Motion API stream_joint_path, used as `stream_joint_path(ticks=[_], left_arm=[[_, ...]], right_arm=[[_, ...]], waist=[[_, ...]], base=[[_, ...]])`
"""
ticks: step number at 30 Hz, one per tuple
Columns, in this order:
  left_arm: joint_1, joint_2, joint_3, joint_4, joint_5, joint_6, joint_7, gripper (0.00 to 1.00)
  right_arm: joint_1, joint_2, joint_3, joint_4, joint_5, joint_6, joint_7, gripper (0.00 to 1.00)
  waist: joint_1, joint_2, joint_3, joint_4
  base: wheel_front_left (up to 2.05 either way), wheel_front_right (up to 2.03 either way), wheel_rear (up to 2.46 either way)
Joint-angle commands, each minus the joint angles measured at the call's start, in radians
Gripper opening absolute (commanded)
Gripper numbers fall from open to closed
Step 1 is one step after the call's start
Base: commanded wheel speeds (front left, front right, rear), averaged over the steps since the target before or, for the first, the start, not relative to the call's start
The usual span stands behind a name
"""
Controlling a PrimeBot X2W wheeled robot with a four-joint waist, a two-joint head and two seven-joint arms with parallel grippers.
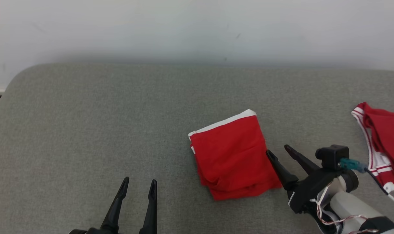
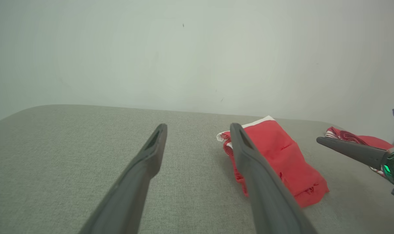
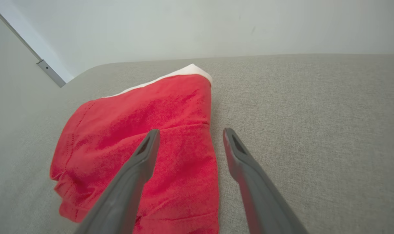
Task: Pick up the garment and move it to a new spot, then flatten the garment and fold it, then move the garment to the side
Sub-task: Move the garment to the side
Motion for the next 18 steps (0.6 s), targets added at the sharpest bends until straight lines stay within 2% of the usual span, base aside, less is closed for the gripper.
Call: stream_joint_path(ticks=[1,8,17,18], left_arm=[[-0.018,0.000,-0.003,-0.002,-0.013,-0.001,-0.002,1.00],[-0.069,-0.001,-0.016,0.006,-0.013,-0.008,-0.002,1.00],[-0.117,-0.001,-0.028,0.021,-0.012,-0.015,-0.002,1.00],[-0.120,0.000,-0.029,0.023,-0.011,-0.015,-0.002,1.00]], right_arm=[[-0.027,-0.011,0.025,0.009,0.036,-0.003,0.014,1.00],[-0.135,-0.076,0.136,0.045,0.201,-0.003,0.047,1.00],[-0.197,-0.085,0.242,0.075,0.308,-0.003,0.054,1.00],[-0.201,-0.084,0.257,0.077,0.318,-0.003,0.053,0.61]], waist=[[-0.0002,-0.0002,0.054,0.043],[-0.0002,-0.0002,0.131,0.067],[-0.0002,-0.0002,0.168,0.073],[-0.0002,-0.0002,0.168,0.073]], base=[[0.00,0.00,0.00],[0.00,0.00,0.00],[0.00,0.00,0.00],[0.00,0.00,0.00]])
